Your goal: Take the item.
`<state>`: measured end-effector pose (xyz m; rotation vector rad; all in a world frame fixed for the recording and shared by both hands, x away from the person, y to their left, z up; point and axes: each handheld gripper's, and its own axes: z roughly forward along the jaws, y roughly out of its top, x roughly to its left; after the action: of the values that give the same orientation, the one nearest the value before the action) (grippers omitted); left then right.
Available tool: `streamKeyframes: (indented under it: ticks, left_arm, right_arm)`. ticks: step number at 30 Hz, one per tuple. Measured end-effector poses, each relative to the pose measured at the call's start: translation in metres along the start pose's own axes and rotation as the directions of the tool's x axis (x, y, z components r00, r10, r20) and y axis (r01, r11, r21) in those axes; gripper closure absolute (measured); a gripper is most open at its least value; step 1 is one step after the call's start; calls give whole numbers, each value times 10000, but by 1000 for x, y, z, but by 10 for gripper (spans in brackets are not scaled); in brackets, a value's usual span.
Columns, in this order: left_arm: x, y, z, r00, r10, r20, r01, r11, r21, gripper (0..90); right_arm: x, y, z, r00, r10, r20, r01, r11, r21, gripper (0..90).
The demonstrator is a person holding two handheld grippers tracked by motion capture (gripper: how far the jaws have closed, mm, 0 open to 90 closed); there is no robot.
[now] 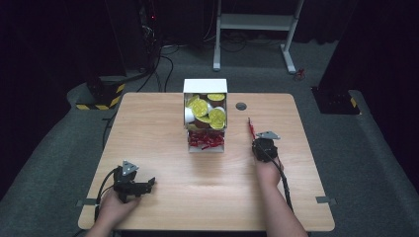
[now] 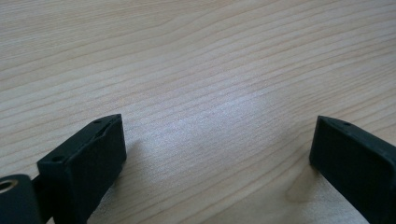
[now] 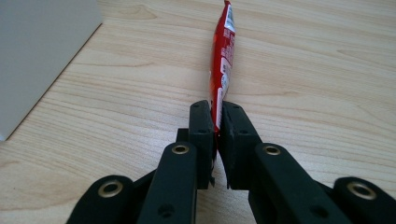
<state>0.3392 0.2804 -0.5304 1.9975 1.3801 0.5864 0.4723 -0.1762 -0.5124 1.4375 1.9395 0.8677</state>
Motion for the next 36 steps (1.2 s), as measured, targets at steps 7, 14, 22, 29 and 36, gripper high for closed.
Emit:
streamKeyframes:
  ticks: [7,14,22,29,36]
  left_arm:
    - [0,0,0,10000,10,-8,-10,10000,-6,40]
    - [0,0,0,10000,16,-11,-16,10000,-7,40]
    - [0,0,0,10000,13,-10,-13,10000,-8,40]
    - [0,0,0,10000,19,-12,-19,10000,-5,40]
    - [0,0,0,10000,49,-19,-49,10000,-2,40]
  right_arm:
    - [4,-1,3,9999,36,-162,-34,9999,105,802]
    - [11,5,-5,9974,76,-712,-93,9997,-224,741]
    - [17,7,-22,9931,-88,-1169,38,9991,-427,678]
    - [18,0,-44,9867,14,-1625,-114,9981,-607,433]
    - [15,-17,-60,9833,34,-1820,-143,9982,-588,271]
